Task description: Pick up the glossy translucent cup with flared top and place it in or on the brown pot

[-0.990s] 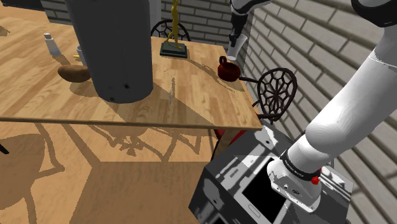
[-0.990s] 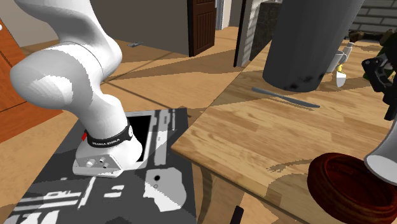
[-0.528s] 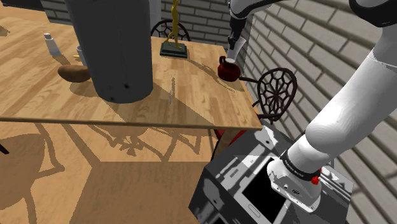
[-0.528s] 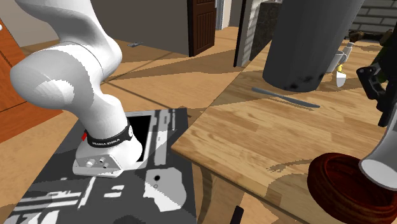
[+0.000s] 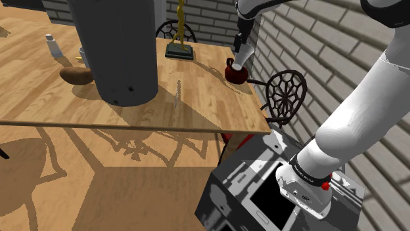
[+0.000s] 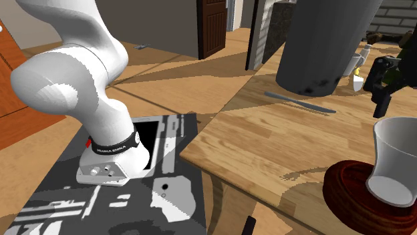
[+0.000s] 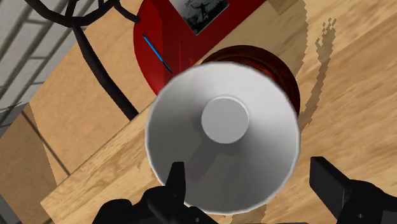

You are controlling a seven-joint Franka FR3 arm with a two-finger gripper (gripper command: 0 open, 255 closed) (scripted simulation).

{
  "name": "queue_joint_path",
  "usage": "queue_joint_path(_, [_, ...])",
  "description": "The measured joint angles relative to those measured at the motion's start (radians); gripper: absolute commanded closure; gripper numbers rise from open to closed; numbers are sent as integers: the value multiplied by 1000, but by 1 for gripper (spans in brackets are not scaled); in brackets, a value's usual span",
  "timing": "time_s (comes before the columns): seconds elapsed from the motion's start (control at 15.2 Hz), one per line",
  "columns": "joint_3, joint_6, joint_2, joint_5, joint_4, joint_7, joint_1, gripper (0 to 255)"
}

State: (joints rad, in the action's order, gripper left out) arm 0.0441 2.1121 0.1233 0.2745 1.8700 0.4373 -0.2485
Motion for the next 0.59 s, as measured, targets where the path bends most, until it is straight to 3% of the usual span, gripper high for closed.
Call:
queue_joint_path(0.33, [-8,-91,-37,-8,-55,10,9,0])
queue_joint_path(0.59, [-12,-112,-43,-9,-67,6,14,0])
